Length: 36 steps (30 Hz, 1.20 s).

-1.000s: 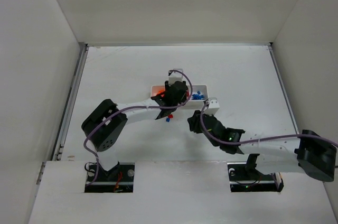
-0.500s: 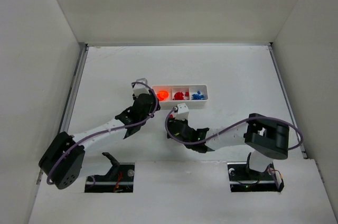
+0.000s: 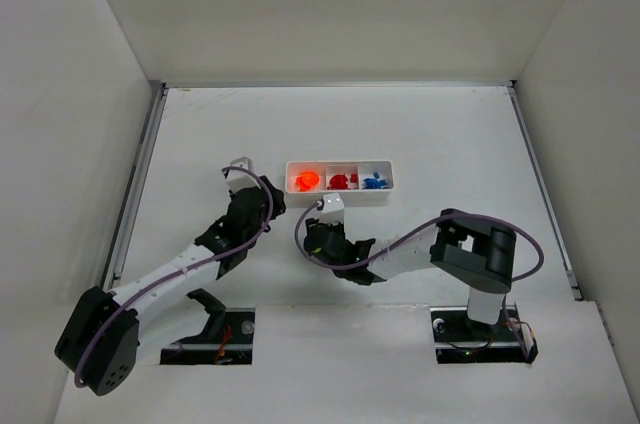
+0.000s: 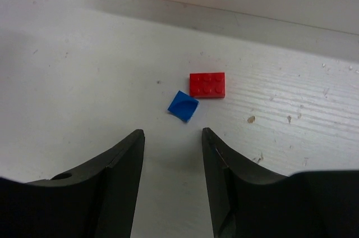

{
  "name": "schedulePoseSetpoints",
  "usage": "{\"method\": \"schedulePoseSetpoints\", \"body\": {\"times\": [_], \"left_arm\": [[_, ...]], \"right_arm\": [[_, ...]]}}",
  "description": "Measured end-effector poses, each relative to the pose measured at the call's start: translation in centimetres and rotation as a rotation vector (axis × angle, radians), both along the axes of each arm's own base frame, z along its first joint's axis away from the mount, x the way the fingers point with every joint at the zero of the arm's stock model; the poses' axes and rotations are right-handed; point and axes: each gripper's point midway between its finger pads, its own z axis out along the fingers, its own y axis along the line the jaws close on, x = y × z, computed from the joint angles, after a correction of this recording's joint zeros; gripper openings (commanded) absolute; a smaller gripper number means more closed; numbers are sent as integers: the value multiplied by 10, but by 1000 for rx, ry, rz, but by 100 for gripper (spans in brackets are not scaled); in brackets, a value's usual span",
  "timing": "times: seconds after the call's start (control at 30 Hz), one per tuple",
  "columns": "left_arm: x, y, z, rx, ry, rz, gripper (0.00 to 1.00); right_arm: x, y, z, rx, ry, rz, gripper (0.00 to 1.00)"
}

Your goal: Sort the legos into containers by color

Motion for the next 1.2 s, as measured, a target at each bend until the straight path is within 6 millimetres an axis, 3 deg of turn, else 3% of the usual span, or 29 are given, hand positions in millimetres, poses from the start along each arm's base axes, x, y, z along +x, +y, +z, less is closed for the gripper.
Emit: {"method": "schedulePoseSetpoints", "body": {"times": [0.27,0.57,0.8,1.03,1.13,1.2], "left_arm": [[-1,-3,-5,-5,18,-5,40],[-4,-2,-9,-5,25,-5,40],[-12,-17,-10,-2,25,-61,41],[-35,-50,-33,58,79,-179,45],[-45,-66,-45,95,100,-231,48],[-49,-77,-51,120,113,-258,49]], "right_arm": [[14,10,0,-4,-25,-25,48],[20,10,-2,-16,-50,-52,20],[5,-8,3,-28,-58,-52,20],[-21,-30,50,61,-93,-39,20],[-14,-43,76,116,-115,-68,20],[1,-56,91,141,-129,-110,20]]}}
